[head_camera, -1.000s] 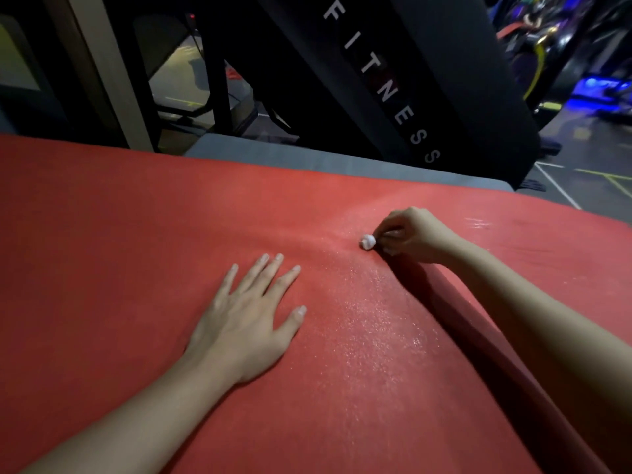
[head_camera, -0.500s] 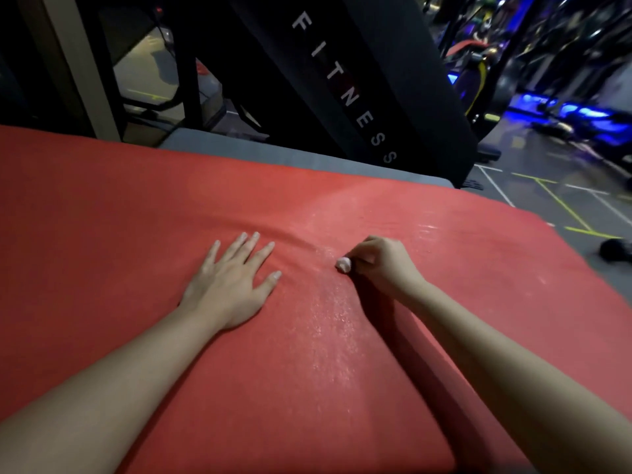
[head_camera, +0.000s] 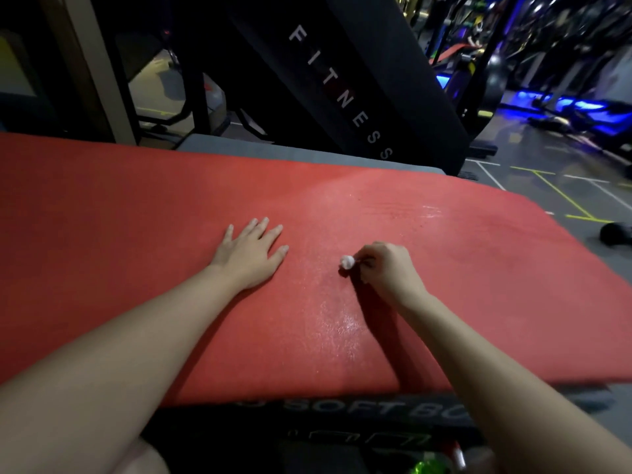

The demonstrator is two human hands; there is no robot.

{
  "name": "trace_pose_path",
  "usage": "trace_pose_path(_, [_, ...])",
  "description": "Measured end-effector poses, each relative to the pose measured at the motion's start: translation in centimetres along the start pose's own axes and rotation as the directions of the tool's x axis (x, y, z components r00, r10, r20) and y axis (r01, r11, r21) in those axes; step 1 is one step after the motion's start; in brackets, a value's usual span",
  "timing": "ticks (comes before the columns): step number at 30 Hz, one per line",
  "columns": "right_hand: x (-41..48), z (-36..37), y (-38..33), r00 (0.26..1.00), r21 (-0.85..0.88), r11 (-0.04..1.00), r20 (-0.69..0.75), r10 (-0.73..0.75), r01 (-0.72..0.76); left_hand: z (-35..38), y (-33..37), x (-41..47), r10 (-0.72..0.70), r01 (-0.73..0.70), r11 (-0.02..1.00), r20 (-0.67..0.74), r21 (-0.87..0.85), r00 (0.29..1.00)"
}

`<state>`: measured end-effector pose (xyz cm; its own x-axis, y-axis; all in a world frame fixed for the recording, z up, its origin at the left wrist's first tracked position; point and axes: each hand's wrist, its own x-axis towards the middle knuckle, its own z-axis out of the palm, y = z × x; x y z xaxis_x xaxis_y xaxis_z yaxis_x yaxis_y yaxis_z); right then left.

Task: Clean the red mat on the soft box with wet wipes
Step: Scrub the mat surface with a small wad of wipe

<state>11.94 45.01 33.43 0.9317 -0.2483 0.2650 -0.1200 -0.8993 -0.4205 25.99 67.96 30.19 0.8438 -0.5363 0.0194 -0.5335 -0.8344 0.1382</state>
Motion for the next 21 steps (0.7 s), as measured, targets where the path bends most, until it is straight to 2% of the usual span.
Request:
trace_pose_path(2, [-0.1,-0.7,-0.3,0.999,-0.002,1.000,0.047,0.015,-0.015,-0.3,0.2,-1.0,-0.001,0.001,1.000,0.017,0.006,1.000])
trace_pose_path(4, [-0.9,-2.9,-1.2,0.968,-0.012,1.000,0.251,0.029,-0.027,-0.3,0.1,-2.2,0.003,-0.003,1.000,0.014,0.017,1.000])
trace_pose_path(6, [-2.7,-5.1,-2.3,0.854,-0.002,1.000,0.520,0.002,-0.002,-0.5,-0.2,-3.4,0.001,-0.002,1.000,0.022,0.025,1.000])
trace_pose_path(7, [-4.0,-5.8,-2.8,0.797,0.001,1.000,0.604,-0.013,0.015,-0.5,-0.4,-4.0,0.001,-0.002,1.000,0.031,0.027,1.000])
trace_pose_path(8, [-5.0,-6.1,-3.2,0.770,-0.002,0.999,0.637,-0.029,0.039,-0.5,-0.6,-4.5,-0.001,0.000,1.000,0.038,0.028,0.999])
trace_pose_path(9, [-5.8,-6.0,-3.3,0.778,-0.005,0.998,0.627,-0.042,0.057,-0.5,-0.7,-5.1,-0.006,0.005,1.000,0.044,0.027,0.999])
trace_pose_path(10, [-6.3,-5.6,-3.5,0.816,0.000,0.998,0.575,-0.050,0.061,-0.5,-0.8,-5.6,-0.013,0.011,1.000,0.049,0.025,0.999])
trace_pose_path(13, [-6.7,-3.6,-3.9,0.949,0.030,0.998,0.309,-0.054,0.047,-0.5,-0.6,-7.3,-0.035,0.034,0.999,0.061,0.022,0.998])
trace_pose_path(15, [-7.0,-2.8,-4.2,0.972,0.033,0.999,0.231,-0.043,0.036,-0.7,-0.3,-8.4,-0.048,0.047,0.999,0.066,0.018,0.997])
trace_pose_path(17, [-7.8,-3.4,-4.4,0.956,0.048,0.999,0.293,-0.015,0.000,-0.8,0.0,-9.6,-0.058,0.057,0.998,0.065,0.019,0.996])
trace_pose_path(19, [-9.4,-4.9,-4.7,0.907,0.025,1.000,0.421,0.007,-0.019,-1.0,0.3,-10.7,-0.060,0.059,0.998,0.073,0.020,0.996])
trace_pose_path(21, [-11.6,-5.9,-5.1,0.871,0.016,1.000,0.491,0.006,-0.016,-1.2,0.8,-11.8,-0.051,0.049,0.999,0.094,0.017,0.994])
